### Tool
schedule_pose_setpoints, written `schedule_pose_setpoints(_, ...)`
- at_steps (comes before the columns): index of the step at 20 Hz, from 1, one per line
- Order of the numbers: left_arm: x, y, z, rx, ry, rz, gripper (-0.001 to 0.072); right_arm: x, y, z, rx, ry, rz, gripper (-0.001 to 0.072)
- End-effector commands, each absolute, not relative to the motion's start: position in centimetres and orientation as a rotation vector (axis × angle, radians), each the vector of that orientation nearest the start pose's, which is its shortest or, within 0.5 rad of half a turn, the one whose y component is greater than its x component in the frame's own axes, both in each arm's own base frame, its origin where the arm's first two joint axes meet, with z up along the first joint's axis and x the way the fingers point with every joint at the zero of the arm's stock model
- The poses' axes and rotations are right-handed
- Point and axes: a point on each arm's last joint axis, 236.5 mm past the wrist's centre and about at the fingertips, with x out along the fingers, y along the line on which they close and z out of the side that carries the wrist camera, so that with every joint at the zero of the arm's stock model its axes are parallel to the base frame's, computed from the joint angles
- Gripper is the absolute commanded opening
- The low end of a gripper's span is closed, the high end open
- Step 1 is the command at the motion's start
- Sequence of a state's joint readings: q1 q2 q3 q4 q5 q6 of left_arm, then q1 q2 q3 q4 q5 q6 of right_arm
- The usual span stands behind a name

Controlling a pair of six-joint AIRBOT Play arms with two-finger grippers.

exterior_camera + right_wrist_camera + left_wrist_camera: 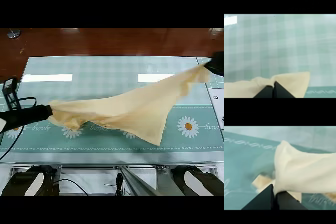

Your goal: Fold the shirts.

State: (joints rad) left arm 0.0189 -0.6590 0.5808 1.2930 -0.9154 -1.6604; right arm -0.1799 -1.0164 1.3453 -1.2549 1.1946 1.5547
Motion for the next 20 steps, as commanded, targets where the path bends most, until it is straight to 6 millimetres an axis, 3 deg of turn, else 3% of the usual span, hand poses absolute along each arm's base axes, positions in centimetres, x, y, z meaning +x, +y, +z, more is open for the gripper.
schedule_pose_setpoints(1,32.7,-5.4,-1.2,-0.495,0.959,-0.033,0.0023,45.9,1.9,13.2,0.475,0.906,0.149,0.0022)
schedule_pose_setpoints(3,34.2,-5.0,-3.0,-0.492,0.992,-0.01,0.0023,48.5,2.9,10.5,0.579,0.953,0.176,0.0022)
schedule_pose_setpoints(5,35.8,-5.0,-4.0,-0.494,1.025,-0.001,0.0024,49.9,3.5,8.3,0.67,0.993,0.179,0.0028)
schedule_pose_setpoints(6,36.6,-5.0,-4.1,-0.493,1.038,-0.003,0.0132,50.2,3.7,7.4,0.689,1.01,0.18,0.0224)
schedule_pose_setpoints(7,37.2,-5.1,-4.0,-0.476,1.052,-0.014,0.0497,50.0,3.9,6.7,0.689,1.035,0.189,0.0587)
schedule_pose_setpoints(8,37.4,-4.9,-3.8,-0.423,1.085,-0.039,0.0703,49.4,3.8,6.2,0.661,1.061,0.2,0.0626)
schedule_pose_setpoints(10,37.3,-2.8,-2.9,-0.314,1.174,-0.045,0.0702,46.7,1.1,5.3,0.545,1.161,0.157,0.0625)
schedule_pose_setpoints(12,37.3,1.9,-1.1,-0.295,1.196,0.042,0.0701,42.3,-4.0,4.7,0.445,1.292,0.041,0.0625)
schedule_pose_setpoints(14,36.6,6.5,-0.3,-0.399,1.181,0.146,0.07,37.8,-8.9,4.2,0.402,1.373,-0.116,0.0625)
schedule_pose_setpoints(15,35.9,7.7,-0.6,-0.511,1.183,0.178,0.07,36.2,-9.9,3.8,0.44,1.366,-0.169,0.0625)
schedule_pose_setpoints(17,35.0,7.5,-1.6,-0.729,1.16,0.113,0.0698,34.4,-9.5,2.5,0.518,1.283,-0.17,0.0625)
schedule_pose_setpoints(20,32.7,2.5,-2.9,-0.98,1.195,-0.195,0.0698,30.4,-5.9,-1.2,0.58,1.267,-0.117,0.0624)
